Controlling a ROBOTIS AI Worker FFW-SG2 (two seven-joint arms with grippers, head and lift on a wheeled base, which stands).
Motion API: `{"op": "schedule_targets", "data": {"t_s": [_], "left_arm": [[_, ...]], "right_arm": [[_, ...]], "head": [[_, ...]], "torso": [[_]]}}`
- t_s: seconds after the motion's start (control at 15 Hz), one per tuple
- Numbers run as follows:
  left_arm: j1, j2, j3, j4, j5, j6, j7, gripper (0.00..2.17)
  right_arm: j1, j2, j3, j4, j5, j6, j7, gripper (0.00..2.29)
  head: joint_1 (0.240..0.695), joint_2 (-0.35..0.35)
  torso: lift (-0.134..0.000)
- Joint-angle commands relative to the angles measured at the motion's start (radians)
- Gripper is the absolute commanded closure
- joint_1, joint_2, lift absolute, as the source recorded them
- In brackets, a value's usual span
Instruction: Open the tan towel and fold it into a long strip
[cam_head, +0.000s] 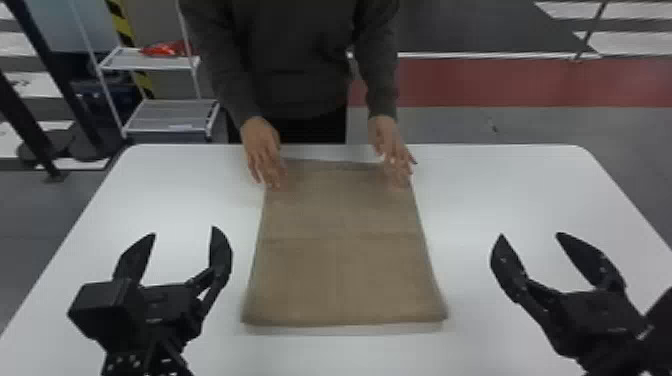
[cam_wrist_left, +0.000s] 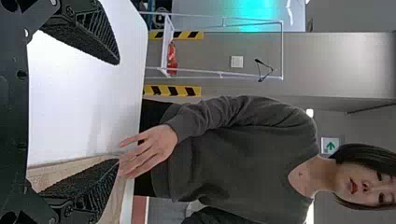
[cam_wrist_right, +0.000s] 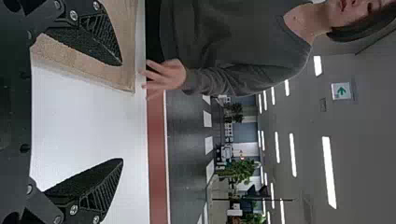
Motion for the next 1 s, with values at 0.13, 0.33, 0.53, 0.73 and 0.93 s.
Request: {"op": "schedule_targets", "data": {"t_s": [0.13, 0.33, 0.53, 0.73, 0.93], "left_arm": [[-0.001, 0.0, -0.003, -0.002, -0.005, 0.002, -0.001, 0.15], [-0.001, 0.002, -0.003, -0.002, -0.006, 0.005, -0.001, 0.15], [-0.001, 0.002, -0.003, -0.002, -0.006, 0.008, -0.003, 0.15], [-0.003, 0.002, -0.005, -0.002, -0.008, 0.008, -0.001, 0.15], [-0.004, 0.0, -0.005, 0.0, -0.008, 0.008, -0.001, 0.15]], "right_arm": [[0.002, -0.003, -0.001, -0.002, 0.0, 0.0, 0.0, 0.16], [0.002, -0.003, -0.001, -0.004, 0.0, 0.0, 0.0, 0.16], [0.0, -0.004, -0.001, -0.002, -0.002, 0.003, 0.0, 0.16], [0.0, -0.004, -0.001, 0.001, -0.003, 0.006, 0.0, 0.16], [-0.003, -0.006, -0.001, 0.004, -0.003, 0.006, 0.0, 0.16]], "head": [[0.695, 0.009], [0.695, 0.006], [0.695, 0.006], [0.695, 0.006], [0.695, 0.005]], "torso": [[-0.125], [-0.125], [-0.125], [-0.125], [-0.125]]}}
